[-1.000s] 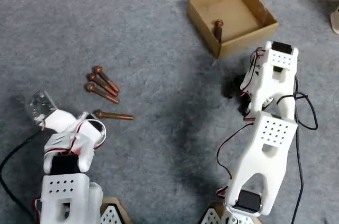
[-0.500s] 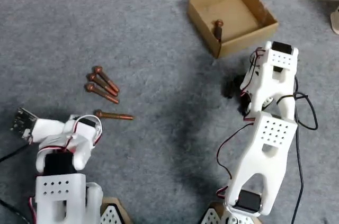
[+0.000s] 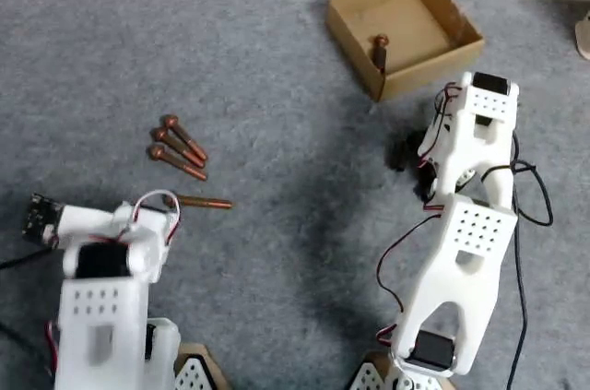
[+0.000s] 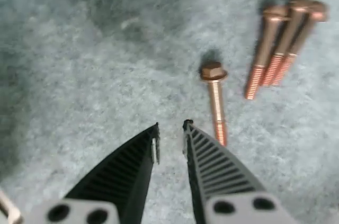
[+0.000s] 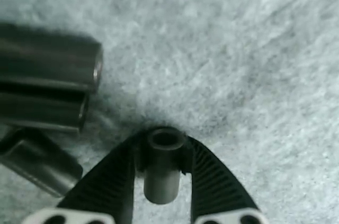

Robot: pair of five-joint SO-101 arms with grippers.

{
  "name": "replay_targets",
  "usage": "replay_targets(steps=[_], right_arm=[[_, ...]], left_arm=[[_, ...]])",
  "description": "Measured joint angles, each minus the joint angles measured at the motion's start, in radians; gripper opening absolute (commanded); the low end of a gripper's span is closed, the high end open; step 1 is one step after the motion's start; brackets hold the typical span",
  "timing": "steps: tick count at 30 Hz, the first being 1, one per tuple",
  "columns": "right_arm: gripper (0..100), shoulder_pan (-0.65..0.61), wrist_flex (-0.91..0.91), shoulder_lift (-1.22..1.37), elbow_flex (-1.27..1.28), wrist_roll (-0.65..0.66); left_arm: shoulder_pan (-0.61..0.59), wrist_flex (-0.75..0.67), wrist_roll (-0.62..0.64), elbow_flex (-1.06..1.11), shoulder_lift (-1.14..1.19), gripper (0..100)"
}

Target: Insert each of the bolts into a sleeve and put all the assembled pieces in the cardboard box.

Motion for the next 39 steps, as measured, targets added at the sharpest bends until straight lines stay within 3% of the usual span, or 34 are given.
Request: replay_targets(steps=[13,20,27,39], right_arm=[[0.4,-0.002,-0.002,0.000,0.000,0.000],[0.4,-0.002,-0.002,0.000,0.000,0.000],[0.4,-0.002,-0.002,0.000,0.000,0.000],[0.4,-0.002,-0.002,0.000,0.000,0.000]], left_arm=[[0.008,0.061,0.075,-0.443,0.672,10],[0.103,0.061,0.155,-0.588,0.918,10],[0.153,0.060,0.209,-0.692,1.082,10],[0.097,0.066,0.229,-0.764,1.145,10]])
